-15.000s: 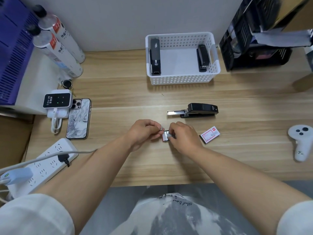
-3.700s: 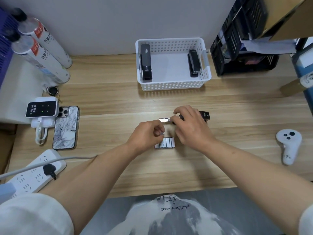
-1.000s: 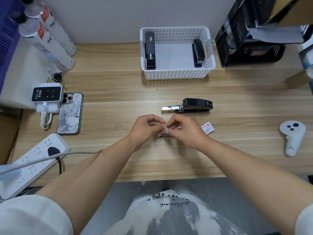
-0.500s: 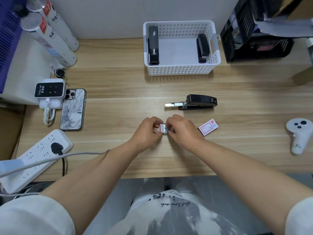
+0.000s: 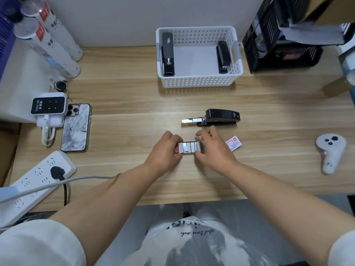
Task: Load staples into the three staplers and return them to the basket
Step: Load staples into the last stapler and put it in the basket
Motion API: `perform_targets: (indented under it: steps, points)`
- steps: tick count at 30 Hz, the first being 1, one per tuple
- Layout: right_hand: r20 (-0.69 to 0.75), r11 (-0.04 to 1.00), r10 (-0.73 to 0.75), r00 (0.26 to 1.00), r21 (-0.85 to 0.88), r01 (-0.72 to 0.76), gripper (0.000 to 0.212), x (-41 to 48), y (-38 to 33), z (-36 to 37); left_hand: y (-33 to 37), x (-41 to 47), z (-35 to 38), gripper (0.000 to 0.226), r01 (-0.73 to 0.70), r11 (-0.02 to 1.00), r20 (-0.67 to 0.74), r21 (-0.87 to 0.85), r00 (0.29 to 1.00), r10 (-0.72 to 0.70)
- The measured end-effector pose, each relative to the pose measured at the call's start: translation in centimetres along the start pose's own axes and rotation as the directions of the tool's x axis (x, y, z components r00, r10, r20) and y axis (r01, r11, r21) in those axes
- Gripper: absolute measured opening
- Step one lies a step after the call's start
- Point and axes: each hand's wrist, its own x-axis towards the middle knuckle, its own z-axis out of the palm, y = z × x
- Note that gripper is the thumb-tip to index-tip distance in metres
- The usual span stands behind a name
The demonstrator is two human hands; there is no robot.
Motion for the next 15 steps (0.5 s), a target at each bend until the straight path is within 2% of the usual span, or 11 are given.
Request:
perform_targets:
  steps: [2,4,6,8,10,11,13,15]
  points:
    - [0.060,1.000,0.006,0.998,0.017,-0.007,0.044,-0.2,0.0,-0.2,0.3,0.3,0.0,0.032,-0.017,1.000,0.015,0.024,1.000,0.017]
    - [0.035,1.000,-0.008,0.999,-0.016,0.008,0.042,-0.4,-0.2,-0.5,0.7,0.5,0.0,0.038,-0.021,0.999,0.026,0.033,0.999,0.020]
    - [-0.113,0.997,-0.046,0.993,-0.068,0.038,0.038,-0.3,-0.3,-1.6,0.9,1.0,-0.2,0.049,0.014,1.000,0.005,0.004,1.000,-0.014]
    - [-0.307,0.990,-0.072,0.949,-0.136,0.031,0.042,0.2,0.0,-3.1,1.2,2.1,-0.5,0.051,0.099,0.992,-0.098,-0.077,0.989,-0.106]
    - [-0.429,0.978,-0.002,0.903,-0.191,-0.088,0.055,1.2,1.0,-4.9,1.5,3.7,-0.7,0.047,0.228,0.949,-0.171,-0.218,0.949,-0.267]
    - [-0.422,0.965,0.073,0.904,-0.198,-0.170,0.062,1.7,1.7,-5.6,1.7,4.5,-0.8,0.044,0.291,0.908,-0.156,-0.301,0.925,-0.348]
    - [-0.300,0.943,0.211,0.930,-0.188,-0.275,0.069,2.6,3.0,-6.5,2.4,5.2,-0.7,0.036,0.373,0.828,-0.085,-0.419,0.892,-0.445]
    - [-0.210,0.948,0.192,0.959,-0.215,-0.237,0.061,3.0,4.1,-6.7,3.3,5.1,-0.4,0.031,0.389,0.814,-0.074,-0.431,0.884,-0.462]
